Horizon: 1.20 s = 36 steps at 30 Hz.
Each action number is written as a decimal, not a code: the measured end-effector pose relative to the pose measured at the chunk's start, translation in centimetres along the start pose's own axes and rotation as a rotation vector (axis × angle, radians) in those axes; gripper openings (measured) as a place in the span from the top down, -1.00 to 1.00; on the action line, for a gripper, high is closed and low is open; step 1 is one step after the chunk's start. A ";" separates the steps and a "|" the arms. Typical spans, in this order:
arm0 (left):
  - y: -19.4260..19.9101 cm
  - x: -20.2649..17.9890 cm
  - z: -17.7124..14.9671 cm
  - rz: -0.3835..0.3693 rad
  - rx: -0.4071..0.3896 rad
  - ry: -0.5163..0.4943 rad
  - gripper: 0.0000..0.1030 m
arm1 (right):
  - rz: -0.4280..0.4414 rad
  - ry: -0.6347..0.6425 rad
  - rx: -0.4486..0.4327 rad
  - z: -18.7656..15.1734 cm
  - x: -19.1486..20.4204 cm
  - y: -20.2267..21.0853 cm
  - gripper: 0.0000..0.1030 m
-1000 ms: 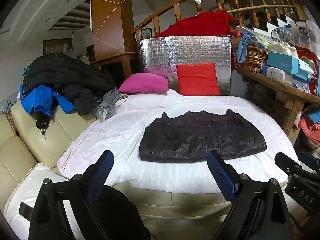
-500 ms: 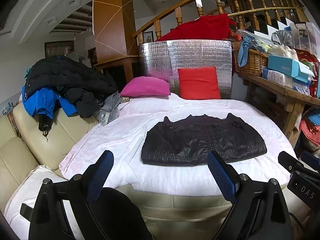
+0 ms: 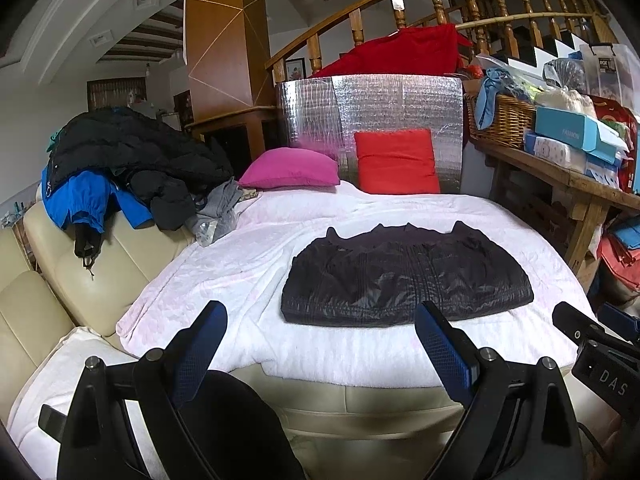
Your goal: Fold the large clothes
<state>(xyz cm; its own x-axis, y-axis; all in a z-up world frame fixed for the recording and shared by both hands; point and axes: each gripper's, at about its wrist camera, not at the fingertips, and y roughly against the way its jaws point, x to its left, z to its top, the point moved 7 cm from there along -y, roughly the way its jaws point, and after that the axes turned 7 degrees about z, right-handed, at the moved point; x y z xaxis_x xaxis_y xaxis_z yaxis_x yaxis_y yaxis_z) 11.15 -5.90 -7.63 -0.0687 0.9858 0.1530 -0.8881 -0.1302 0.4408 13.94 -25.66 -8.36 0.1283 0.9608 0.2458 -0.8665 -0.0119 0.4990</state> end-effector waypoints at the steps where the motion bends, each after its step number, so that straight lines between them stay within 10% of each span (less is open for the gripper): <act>1: 0.0 0.0 0.0 -0.001 0.000 0.001 -0.84 | 0.000 -0.001 0.000 0.0 0.0 0.0 -0.56; 36: -0.6 0.5 -0.4 -0.009 0.019 0.003 -0.84 | 0.000 -0.019 0.010 -0.6 0.3 -0.3 -0.56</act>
<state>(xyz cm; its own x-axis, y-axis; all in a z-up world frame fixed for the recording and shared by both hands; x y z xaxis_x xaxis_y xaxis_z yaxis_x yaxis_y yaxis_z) 11.45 -5.29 -8.12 -0.0624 0.9873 0.1464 -0.8797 -0.1237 0.4592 13.94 -25.24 -8.89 0.1374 0.9555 0.2612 -0.8619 -0.0146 0.5069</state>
